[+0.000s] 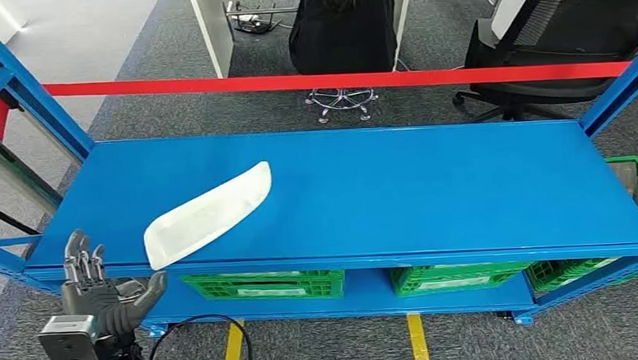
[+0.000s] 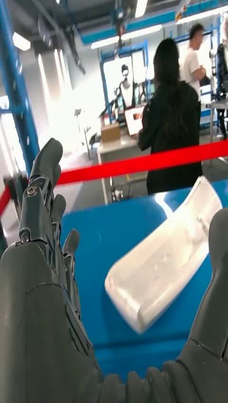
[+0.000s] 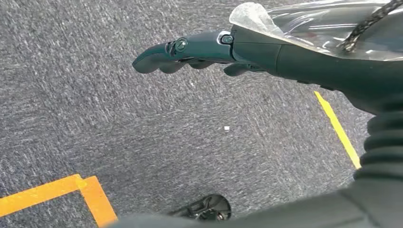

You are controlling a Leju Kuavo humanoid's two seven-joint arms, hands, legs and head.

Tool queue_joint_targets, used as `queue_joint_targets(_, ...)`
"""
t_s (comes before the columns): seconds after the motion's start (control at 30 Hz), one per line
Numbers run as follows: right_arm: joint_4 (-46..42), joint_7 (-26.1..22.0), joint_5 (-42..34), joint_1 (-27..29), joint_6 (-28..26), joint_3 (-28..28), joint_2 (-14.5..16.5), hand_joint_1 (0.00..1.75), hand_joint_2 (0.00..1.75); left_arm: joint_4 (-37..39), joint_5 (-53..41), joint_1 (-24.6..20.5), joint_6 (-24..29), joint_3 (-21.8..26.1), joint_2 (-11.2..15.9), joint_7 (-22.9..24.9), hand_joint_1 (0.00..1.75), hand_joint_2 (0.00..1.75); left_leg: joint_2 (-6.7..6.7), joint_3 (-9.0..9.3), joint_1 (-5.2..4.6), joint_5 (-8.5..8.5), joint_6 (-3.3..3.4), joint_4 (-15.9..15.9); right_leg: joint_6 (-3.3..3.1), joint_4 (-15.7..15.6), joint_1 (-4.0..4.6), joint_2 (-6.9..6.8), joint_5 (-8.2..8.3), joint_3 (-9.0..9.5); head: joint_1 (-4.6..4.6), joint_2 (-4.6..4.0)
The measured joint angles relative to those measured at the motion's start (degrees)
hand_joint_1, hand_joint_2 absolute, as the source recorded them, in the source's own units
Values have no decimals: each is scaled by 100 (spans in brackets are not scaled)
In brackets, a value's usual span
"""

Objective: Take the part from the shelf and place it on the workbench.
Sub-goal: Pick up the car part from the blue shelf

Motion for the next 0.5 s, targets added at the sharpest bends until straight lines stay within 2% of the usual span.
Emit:
queue_joint_targets(0.1, 5, 7, 64, -5, 26, -45, 0, 0, 0, -10, -529, 8, 191, -176, 49, 1, 0, 175, 0, 0, 0, 0, 0, 0, 0, 0, 0, 0, 0, 0, 0, 0)
queue_joint_targets(0.33, 13, -6, 223, -23, 118, -162, 0, 0, 0, 244, -2678, -12, 808, -857, 298, 228, 0, 175, 1, 0, 0, 0, 0, 0, 0, 0, 0, 2, 1, -1, 1, 0)
queue_joint_targets(0.5, 16, -14, 329, -33, 152, -228, -1, 0, 0, 471, -3715, -73, 1483, -1234, 499, 705, 0, 175, 0, 0, 0, 0, 0, 0, 1, 0, 0, 1, 1, -2, 0, 0)
